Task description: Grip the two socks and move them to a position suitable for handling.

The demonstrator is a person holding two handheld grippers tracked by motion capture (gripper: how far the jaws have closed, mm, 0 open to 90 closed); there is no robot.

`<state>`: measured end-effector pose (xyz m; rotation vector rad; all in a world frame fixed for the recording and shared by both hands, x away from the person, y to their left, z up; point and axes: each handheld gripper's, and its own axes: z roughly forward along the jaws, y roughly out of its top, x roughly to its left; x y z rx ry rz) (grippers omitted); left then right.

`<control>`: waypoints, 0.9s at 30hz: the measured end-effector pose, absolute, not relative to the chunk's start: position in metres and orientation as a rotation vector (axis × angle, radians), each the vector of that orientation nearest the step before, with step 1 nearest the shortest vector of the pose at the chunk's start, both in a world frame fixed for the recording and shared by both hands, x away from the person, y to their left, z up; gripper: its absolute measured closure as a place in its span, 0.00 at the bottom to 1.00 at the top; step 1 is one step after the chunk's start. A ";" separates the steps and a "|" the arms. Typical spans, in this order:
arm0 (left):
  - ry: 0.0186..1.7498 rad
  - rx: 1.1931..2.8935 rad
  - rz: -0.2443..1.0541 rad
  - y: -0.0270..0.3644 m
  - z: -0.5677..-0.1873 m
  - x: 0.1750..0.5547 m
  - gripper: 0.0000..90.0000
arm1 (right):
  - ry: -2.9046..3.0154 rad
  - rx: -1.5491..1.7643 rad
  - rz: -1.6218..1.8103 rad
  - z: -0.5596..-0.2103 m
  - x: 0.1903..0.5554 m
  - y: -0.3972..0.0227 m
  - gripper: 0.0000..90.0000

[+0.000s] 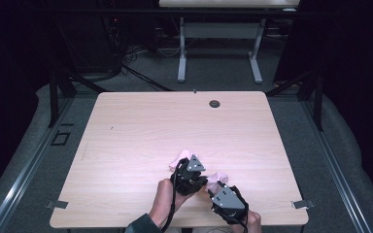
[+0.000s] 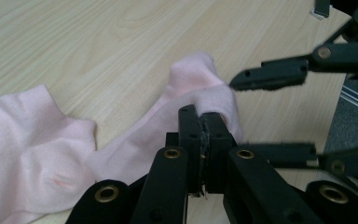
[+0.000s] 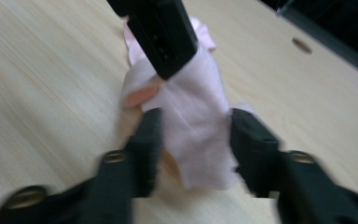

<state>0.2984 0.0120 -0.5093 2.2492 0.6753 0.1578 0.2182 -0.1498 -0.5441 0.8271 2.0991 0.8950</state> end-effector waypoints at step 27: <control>0.707 2.206 0.110 0.028 -0.502 0.297 0.99 | 2.110 0.803 0.896 -0.546 0.223 -0.141 0.69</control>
